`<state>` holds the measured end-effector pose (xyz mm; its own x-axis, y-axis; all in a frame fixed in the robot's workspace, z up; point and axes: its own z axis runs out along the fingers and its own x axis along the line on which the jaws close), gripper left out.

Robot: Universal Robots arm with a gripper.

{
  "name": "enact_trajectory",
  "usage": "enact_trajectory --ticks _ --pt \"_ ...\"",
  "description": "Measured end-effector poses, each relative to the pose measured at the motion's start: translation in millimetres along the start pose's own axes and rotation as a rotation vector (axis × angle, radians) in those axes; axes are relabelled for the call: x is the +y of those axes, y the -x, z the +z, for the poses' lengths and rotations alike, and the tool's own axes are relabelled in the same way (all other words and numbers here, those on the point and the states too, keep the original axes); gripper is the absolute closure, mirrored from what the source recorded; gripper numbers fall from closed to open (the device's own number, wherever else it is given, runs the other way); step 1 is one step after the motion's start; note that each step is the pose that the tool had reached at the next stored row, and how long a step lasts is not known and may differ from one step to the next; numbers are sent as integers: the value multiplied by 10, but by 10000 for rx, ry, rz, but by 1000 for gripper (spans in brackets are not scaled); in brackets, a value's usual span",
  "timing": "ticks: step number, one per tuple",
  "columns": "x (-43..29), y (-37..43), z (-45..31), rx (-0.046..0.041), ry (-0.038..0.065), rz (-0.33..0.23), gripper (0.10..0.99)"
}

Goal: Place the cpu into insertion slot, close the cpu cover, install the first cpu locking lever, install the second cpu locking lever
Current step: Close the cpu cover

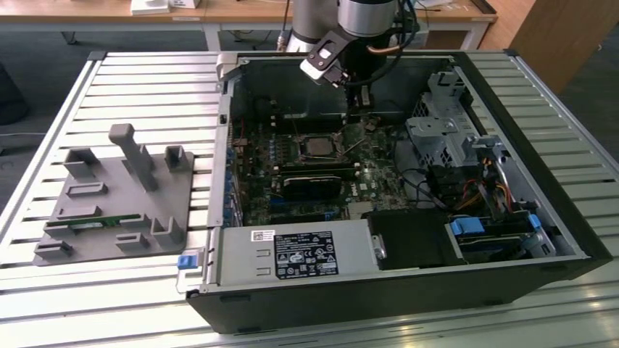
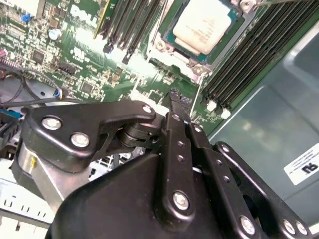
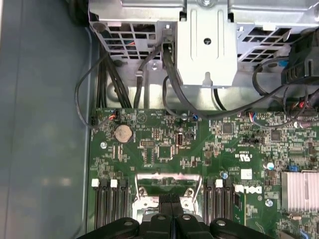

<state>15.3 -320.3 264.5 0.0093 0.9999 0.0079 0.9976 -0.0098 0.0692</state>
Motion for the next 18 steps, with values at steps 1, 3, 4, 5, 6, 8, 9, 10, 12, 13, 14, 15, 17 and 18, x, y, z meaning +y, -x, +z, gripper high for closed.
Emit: enact_trajectory --ticks 1,3,4,5,6,8,9,10,12,13,14,15,17,18 --pt "9 0 1 1 0 0 980" --pt "21 0 2 0 0 0 980" --pt "29 0 4 1 0 0 980" --pt "39 0 5 1 1 0 980" --pt "48 0 5 1 1 1 980" --pt "64 -1 7 1 0 1 980" --pt "74 -1 8 2 1 1 980" --pt "83 -1 8 2 1 1 980" --pt "101 -1 9 1 0 0 980" --pt "108 -1 10 1 0 0 980" --pt "115 -1 10 1 0 0 980" --pt "123 -1 11 1 1 0 980" --pt "136 -1 11 0 0 0 980" --pt "141 -1 12 1 0 0 980"
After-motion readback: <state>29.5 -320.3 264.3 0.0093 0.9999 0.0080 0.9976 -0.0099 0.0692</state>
